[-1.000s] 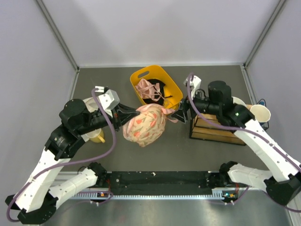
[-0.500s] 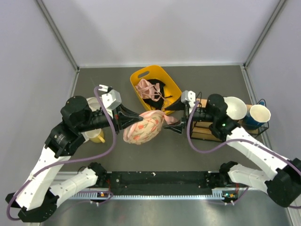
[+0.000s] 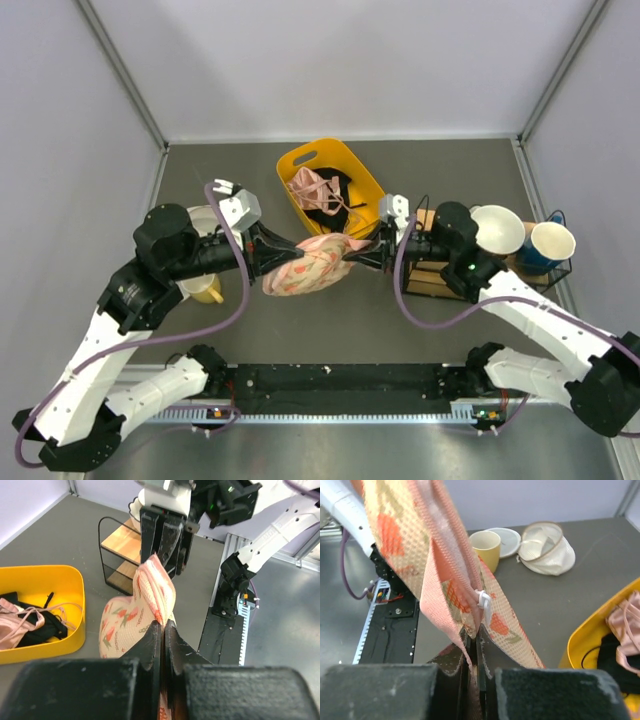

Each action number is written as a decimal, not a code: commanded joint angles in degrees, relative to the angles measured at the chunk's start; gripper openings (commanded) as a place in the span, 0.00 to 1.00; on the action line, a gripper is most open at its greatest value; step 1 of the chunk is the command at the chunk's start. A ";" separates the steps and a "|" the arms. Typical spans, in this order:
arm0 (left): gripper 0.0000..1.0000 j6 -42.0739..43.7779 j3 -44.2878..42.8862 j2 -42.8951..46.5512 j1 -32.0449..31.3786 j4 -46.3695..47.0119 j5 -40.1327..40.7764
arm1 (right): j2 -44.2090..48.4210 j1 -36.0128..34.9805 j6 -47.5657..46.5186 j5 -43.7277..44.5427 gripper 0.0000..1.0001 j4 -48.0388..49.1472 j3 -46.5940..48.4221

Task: Unzip the laundry bag and remove the bra

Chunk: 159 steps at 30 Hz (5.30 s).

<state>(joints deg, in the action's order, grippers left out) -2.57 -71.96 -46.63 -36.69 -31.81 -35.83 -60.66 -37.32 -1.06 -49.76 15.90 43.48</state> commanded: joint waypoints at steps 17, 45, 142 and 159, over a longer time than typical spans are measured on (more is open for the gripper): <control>0.99 0.37 -5.90 -4.85 0.30 -5.80 13.25 | 3.19 -16.80 -13.43 48.41 0.00 -44.55 18.04; 0.77 2.83 -0.02 -22.10 -0.05 -2.55 -1.25 | 2.48 -22.71 -14.50 55.91 0.00 -45.52 18.30; 0.00 23.57 14.66 -0.13 -0.05 7.64 3.23 | -11.23 0.06 35.69 -7.64 0.72 -10.36 16.10; 0.00 24.10 14.92 -0.30 -0.05 7.64 3.14 | -11.84 2.60 34.81 -6.93 0.46 -11.68 16.28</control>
<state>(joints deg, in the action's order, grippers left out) 19.73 -56.97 -47.75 -36.80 -29.47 -31.66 -71.90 -35.83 34.72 -56.21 2.35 57.47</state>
